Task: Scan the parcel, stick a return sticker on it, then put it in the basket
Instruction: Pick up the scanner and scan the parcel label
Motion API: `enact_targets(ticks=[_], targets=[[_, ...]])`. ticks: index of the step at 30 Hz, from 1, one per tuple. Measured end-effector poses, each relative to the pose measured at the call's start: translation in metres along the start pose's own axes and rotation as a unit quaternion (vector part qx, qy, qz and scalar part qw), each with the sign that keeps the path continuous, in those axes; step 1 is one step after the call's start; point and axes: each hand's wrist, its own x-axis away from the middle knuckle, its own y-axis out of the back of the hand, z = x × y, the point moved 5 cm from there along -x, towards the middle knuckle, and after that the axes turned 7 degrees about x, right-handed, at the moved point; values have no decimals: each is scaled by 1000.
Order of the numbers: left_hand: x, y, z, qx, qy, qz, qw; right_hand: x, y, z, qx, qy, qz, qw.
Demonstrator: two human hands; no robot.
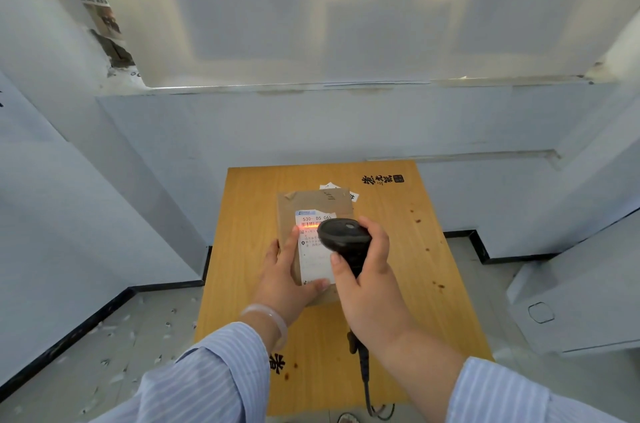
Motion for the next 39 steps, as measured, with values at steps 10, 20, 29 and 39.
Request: enact_targets(ticks=[10, 20, 29, 39], targets=[[0, -3, 6, -1, 16, 4, 1000, 1, 2, -1, 1, -9, 4, 1000], [-1, -7, 11, -1, 26, 9, 1000, 1, -1, -1, 2, -14, 22, 1000], [1, -11, 16, 11, 37, 18, 999, -3, -1, -9, 17, -15, 13, 1000], [13, -15, 27, 0, 54, 39, 998, -20, 11, -77, 89, -116, 23, 989]])
